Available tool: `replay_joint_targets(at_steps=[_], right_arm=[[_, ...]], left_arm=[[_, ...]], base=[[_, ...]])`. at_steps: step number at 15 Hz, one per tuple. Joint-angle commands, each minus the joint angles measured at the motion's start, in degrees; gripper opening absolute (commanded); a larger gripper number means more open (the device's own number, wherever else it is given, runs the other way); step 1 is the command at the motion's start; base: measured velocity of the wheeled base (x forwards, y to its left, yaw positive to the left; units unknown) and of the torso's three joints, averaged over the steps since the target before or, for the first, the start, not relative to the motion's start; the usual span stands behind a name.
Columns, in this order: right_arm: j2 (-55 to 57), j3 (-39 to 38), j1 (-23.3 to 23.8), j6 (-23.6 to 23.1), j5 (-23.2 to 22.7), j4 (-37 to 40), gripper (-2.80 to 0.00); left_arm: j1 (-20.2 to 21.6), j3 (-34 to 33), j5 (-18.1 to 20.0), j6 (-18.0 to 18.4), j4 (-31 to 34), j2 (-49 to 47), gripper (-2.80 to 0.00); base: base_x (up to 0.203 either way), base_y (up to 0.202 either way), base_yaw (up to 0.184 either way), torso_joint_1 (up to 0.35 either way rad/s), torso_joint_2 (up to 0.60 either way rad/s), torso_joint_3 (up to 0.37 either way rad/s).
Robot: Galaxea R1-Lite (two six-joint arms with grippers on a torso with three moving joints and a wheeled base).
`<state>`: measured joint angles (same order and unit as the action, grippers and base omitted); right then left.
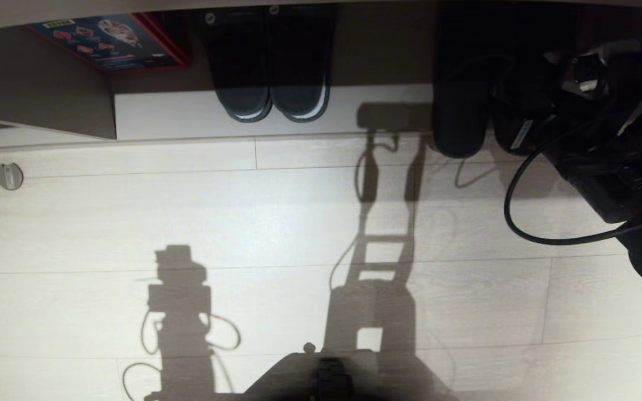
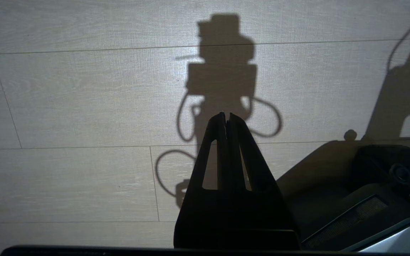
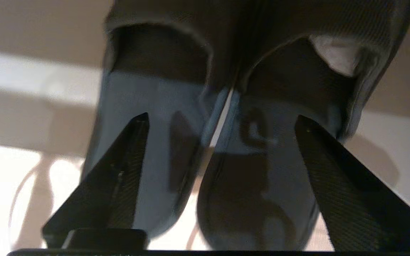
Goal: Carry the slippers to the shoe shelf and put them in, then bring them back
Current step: Pick up the slippers in the shoe cabinet
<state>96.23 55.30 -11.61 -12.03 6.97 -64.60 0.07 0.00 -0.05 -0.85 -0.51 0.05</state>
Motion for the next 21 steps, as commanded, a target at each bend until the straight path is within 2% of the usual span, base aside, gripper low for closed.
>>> replay_joint_targets(at_steps=[1, 3, 7, 10, 12, 13, 15, 17, 19, 21], right_arm=[[3.61, 2.01, 0.09, -0.18, 0.15, -1.58, 0.00], [7.02, 5.05, 0.09, -0.34, 1.51, -4.93, 0.00], [16.08, 16.41, 0.09, -0.34, 2.25, -13.91, 0.00], [18.48, 19.43, 0.14, -0.01, 2.14, -15.24, 0.00], [24.03, 27.38, 0.27, 0.22, 2.04, -15.47, 0.00], [26.27, 31.02, 0.53, 0.31, 1.87, -15.51, -2.80], [29.62, 37.75, 1.04, 0.34, 1.70, -15.55, -2.80], [30.16, 39.10, 1.15, 0.34, 1.46, -15.29, -2.80], [28.98, 37.68, 1.16, 0.28, 1.03, -15.41, -2.80], [24.55, 32.37, 1.16, 0.32, -0.60, -14.69, -2.80]], left_arm=[[0.01, 0.00, -0.04, -0.03, -0.02, -0.05, -2.80], [0.01, 0.00, 0.05, -0.03, -0.02, -0.14, -2.80], [0.01, 0.00, -0.04, -0.03, 0.07, -0.05, -2.80], [0.01, 0.00, -0.04, -0.03, -0.01, -0.05, -2.80], [0.01, 0.00, -0.04, -0.03, -0.01, -0.05, -2.80], [-0.07, 0.00, -0.04, -0.03, -0.02, -0.05, -2.80], [-0.07, 0.00, -0.04, -0.03, -0.02, -0.05, -2.80], [-0.07, 0.00, -0.04, -0.03, -0.02, -0.05, -2.80], [0.01, 0.00, -0.04, -0.03, -0.02, -0.05, -2.80], [0.01, 0.00, -0.04, -0.03, -0.02, -0.05, -2.80]], base=[[0.000, 0.000, 0.000, 0.000, 0.00, 0.000], [0.000, 0.000, 0.000, 0.000, 0.00, 0.000], [0.000, 0.000, 0.000, 0.000, 0.00, 0.000], [0.000, 0.000, 0.000, 0.000, 0.00, 0.000], [0.000, 0.000, 0.000, 0.000, 0.00, 0.000], [0.000, 0.000, 0.000, 0.000, 0.00, 0.000], [0.000, 0.000, 0.000, 0.000, 0.00, 0.000], [0.000, 0.000, 0.000, 0.000, 0.00, 0.000], [0.000, 0.000, 0.000, 0.000, 0.00, 0.000], [0.000, 0.000, 0.000, 0.000, 0.00, 0.000]])
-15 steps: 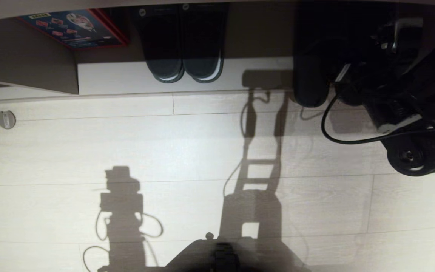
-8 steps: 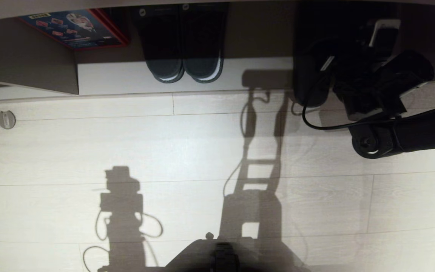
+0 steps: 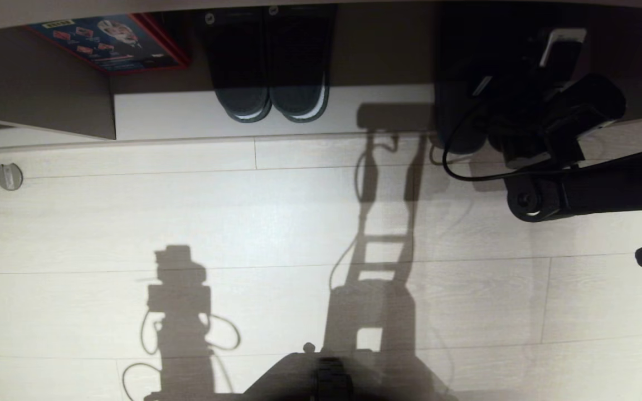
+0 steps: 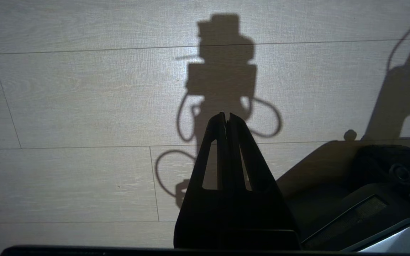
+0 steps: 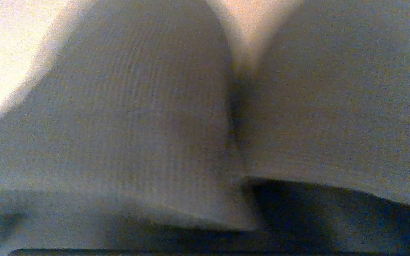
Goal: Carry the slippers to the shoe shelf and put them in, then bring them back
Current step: Pick up the slippers in the shoe cabinet
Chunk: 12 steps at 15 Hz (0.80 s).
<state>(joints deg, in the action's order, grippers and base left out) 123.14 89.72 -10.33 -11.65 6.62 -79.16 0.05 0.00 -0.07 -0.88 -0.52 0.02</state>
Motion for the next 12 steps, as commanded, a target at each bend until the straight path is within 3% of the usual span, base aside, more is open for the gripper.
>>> replay_joint_targets(at_steps=[1, 3, 8, 12], right_arm=[[-3.55, -3.44, -0.13, -0.02, -0.92, 0.15, -2.80], [-8.33, -8.56, -0.45, 0.25, -1.62, 1.20, -2.80], [-28.16, -35.99, -2.99, 4.20, -2.13, 5.33, -2.80], [-44.94, -52.69, -4.47, 5.27, -2.18, 11.98, -2.80]], left_arm=[[0.04, 0.00, -0.01, 0.00, -0.01, -0.02, -2.80], [0.03, 0.00, -0.01, 0.00, 0.01, -0.02, -2.80], [0.04, 0.00, -0.01, 0.00, -0.01, -0.02, -2.80], [0.04, 0.00, -0.01, 0.00, -0.01, -0.02, -2.80]], base=[[0.000, 0.000, 0.000, 0.000, 0.00, 0.000], [0.000, 0.000, 0.000, 0.000, 0.00, 0.000], [0.000, 0.000, 0.000, 0.000, 0.00, 0.000], [0.000, 0.000, 0.000, 0.000, 0.00, 0.000]])
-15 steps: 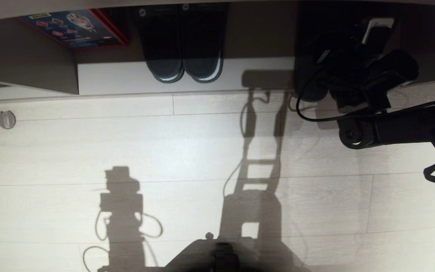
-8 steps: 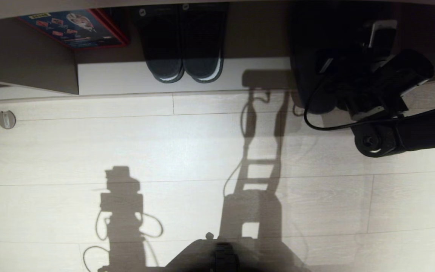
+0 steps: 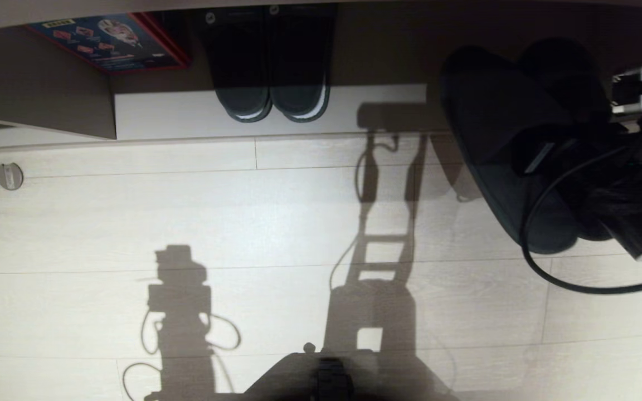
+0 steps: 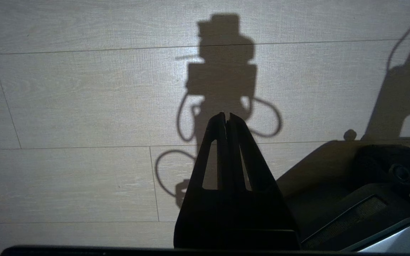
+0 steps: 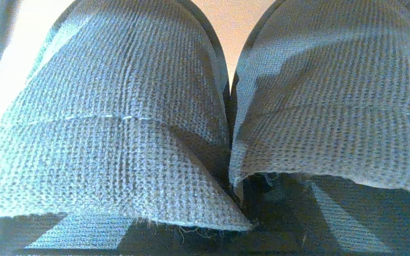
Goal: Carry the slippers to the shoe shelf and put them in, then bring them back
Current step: Pick up the slippers in the shoe cabinet, then place the slippers on the floor
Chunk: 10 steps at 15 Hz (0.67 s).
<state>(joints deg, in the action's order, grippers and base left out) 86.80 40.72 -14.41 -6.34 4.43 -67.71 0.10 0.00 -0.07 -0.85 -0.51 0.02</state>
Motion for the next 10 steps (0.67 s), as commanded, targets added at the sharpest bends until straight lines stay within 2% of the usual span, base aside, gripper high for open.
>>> replay_joint_targets(at_steps=[1, 5, 8, 10], right_arm=[[-12.33, -7.30, -0.97, 0.08, 0.05, 3.25, -2.80], [-32.60, -16.14, -2.38, 1.61, 0.16, 17.70, -2.80], [-45.50, -19.78, 1.95, 2.56, -0.10, 28.67, -2.80], [-51.86, -22.15, 4.94, 2.82, -0.18, 33.00, -2.80]], left_arm=[[-0.01, 0.00, -0.01, -0.03, -0.02, -0.02, -2.80], [-0.10, 0.00, -0.01, -0.03, -0.02, -0.02, -2.80], [-0.01, 0.00, -0.01, 0.06, -0.02, -0.02, -2.80], [-0.01, 0.00, -0.01, 0.06, -0.02, -0.02, -2.80]], base=[[0.000, 0.000, 0.000, 0.000, 0.00, 0.000], [0.000, 0.000, 0.000, -0.001, 0.00, 0.006], [0.000, 0.000, 0.000, 0.000, 0.00, 0.000], [0.000, 0.000, 0.000, 0.000, 0.00, 0.000]])
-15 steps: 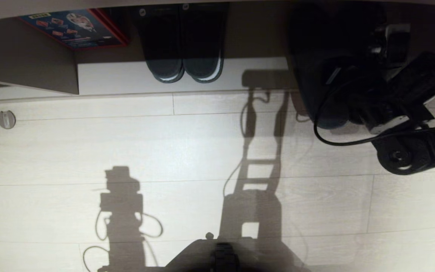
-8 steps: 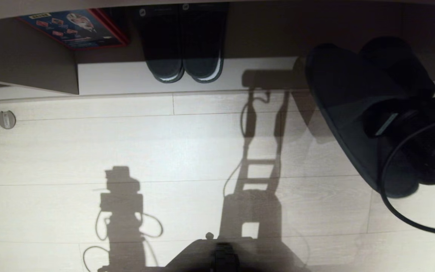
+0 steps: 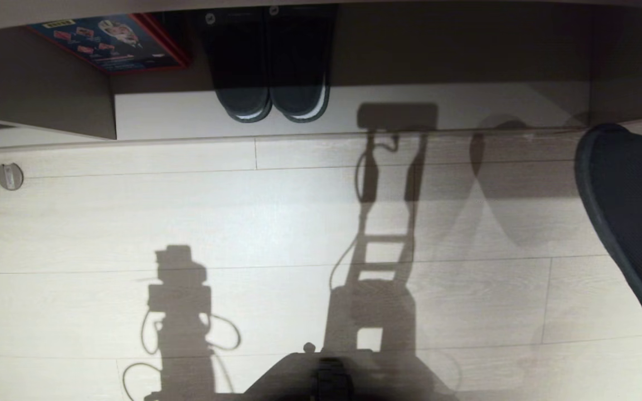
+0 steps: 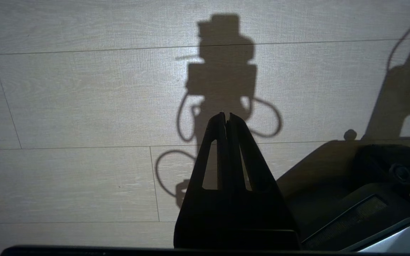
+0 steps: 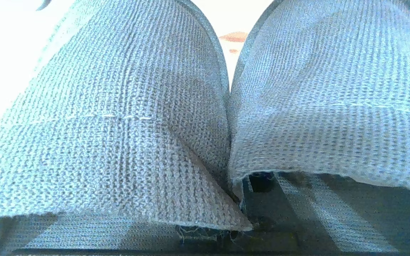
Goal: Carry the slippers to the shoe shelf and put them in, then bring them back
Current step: Place the slippers on the floor
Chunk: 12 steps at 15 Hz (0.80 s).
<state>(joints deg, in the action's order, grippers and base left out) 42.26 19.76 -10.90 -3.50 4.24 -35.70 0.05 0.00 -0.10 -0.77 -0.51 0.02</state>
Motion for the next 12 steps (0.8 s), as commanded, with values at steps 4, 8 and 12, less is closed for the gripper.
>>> replay_joint_targets(at_steps=[4, 8, 12], right_arm=[[-21.17, -7.46, 5.91, 0.05, -2.13, 5.94, -2.80], [-35.21, -16.10, 9.17, -0.07, -7.43, 19.74, -2.80], [-42.26, -17.85, 9.84, -0.12, -8.97, 31.04, -2.80]], left_arm=[[-0.05, 0.00, 0.01, -0.02, 0.07, -0.02, -2.80], [-0.05, 0.00, 0.02, -0.02, -0.01, -0.02, -2.80], [-0.05, 0.00, 0.10, 0.24, -0.02, 0.06, -2.80]], base=[[0.000, 0.000, 0.000, 0.000, 0.00, 0.000], [0.000, 0.000, 0.000, 0.000, 0.00, 0.000], [0.000, 0.000, 0.000, 0.000, 0.00, 0.000]])
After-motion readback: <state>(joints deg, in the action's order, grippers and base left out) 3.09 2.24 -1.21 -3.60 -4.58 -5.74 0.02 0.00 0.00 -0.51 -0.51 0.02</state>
